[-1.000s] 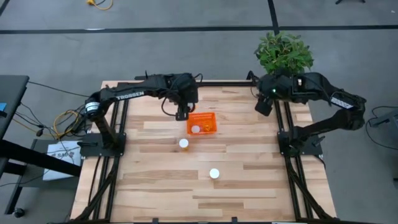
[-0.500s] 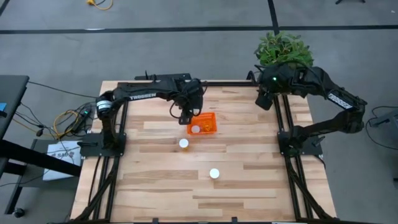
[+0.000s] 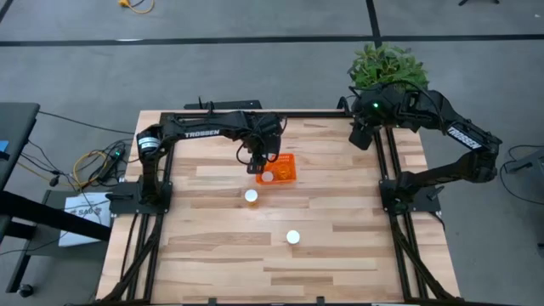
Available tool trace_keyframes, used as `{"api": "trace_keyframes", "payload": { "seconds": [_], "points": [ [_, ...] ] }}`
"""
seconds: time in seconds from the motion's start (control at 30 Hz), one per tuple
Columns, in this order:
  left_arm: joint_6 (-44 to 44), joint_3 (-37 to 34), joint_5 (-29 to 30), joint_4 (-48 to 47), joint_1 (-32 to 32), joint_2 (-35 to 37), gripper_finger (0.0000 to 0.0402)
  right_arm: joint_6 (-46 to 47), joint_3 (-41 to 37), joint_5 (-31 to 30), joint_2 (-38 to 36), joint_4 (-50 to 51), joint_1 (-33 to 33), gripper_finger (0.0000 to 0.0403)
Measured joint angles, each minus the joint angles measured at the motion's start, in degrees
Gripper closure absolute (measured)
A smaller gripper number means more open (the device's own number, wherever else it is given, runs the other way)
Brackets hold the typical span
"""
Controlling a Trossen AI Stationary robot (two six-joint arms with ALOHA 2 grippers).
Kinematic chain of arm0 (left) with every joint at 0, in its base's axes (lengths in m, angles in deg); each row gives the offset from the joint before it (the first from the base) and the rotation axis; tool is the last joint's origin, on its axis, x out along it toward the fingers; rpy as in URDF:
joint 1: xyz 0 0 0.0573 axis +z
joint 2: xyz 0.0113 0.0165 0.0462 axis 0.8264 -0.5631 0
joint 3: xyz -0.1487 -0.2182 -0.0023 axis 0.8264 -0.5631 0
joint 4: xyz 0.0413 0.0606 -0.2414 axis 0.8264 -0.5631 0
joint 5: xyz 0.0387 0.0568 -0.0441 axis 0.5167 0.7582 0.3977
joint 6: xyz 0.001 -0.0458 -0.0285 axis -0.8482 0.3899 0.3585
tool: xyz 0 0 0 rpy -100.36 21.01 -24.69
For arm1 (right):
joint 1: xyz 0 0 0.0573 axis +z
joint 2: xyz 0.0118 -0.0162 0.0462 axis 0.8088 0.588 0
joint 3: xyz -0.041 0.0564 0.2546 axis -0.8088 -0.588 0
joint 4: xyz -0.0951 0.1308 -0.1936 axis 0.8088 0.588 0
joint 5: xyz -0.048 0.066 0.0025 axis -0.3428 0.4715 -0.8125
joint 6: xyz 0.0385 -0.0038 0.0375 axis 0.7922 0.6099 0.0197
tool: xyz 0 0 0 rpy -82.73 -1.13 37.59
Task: Pick and place pill bottles into a basket
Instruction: Put the orange pill bottle into the orange bin
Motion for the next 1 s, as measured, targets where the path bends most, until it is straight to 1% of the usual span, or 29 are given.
{"api": "trace_keyframes", "payload": {
  "seconds": [0.27, 0.57, 0.7, 0.8, 0.9, 1.0],
  "points": [
    [0.42, -0.02, 0.0, -0.31, -0.11, 0.0, 0.0201, 0.01, 0.0, 0.31, 0.0, -0.02, 0.0, 0.0163],
    [1.07, -0.07, 0.02, -0.75, -0.79, -3.45, 0.0201, 0.01, 0.0, 0.31, 0.0, 0.16, 0.01, 0.0163],
    [0.87, -0.07, -0.3, 0.03, -0.77, -3.75, 0.0201, 0.03, 0.0, 0.33, 0.02, 0.22, 0.02, 0.0163],
    [0.66, -0.07, 0.52, 1.23, -0.46, -3.74, 0.0201, 0.02, 0.0, 0.33, 0.02, 0.22, 0.02, 0.0163],
    [-0.12, -0.04, 0.74, 0.28, 0.04, -3.85, 0.0201, 0.02, 0.0, 0.33, 0.02, 0.24, 0.02, 0.0163],
    [-0.57, -0.02, 1.44, -0.45, 0.09, -5.47, 0.0201, 0.03, 0.0, 0.33, 0.02, 0.26, 0.02, 0.0163]
  ]
}}
